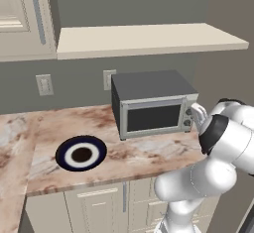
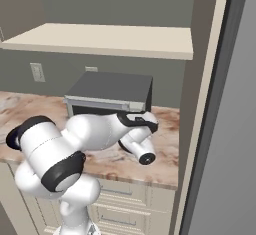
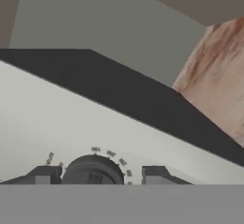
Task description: Pull the toaster oven rack outwards. Pick up the baguette from the plate and place it on the toaster oven rack. Close the toaster oven door fully and set the temperature to the lowest setting.
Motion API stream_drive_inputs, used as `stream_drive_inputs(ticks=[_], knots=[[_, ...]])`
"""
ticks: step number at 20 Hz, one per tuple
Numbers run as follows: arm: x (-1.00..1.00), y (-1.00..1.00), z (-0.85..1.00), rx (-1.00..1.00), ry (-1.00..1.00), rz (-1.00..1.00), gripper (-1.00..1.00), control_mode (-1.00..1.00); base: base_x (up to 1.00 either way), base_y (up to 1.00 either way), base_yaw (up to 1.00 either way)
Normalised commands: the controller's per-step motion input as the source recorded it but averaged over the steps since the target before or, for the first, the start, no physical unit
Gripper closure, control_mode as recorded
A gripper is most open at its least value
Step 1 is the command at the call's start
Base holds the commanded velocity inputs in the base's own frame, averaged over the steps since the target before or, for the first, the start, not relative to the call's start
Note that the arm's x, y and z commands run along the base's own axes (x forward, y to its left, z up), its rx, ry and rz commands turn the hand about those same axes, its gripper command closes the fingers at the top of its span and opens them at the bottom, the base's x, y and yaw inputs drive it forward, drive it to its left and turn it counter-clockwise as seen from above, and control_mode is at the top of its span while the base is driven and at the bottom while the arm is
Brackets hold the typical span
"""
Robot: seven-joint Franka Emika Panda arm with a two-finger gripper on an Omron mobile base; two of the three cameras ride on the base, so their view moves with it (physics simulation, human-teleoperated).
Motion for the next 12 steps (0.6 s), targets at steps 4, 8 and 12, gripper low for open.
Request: stream_drive_inputs(ticks=[4,8,12], knots=[[0.13,-0.46,0.0,-0.32,-0.31,0.19,1.0,-1.0,0.0,0.0,0.0],[0.21,-0.39,0.01,-0.32,-0.38,0.26,1.0,-1.0,0.0,0.0,0.0],[0.02,-0.17,0.04,-0.39,-0.53,0.28,1.0,-1.0,0.0,0.0,0.0]])
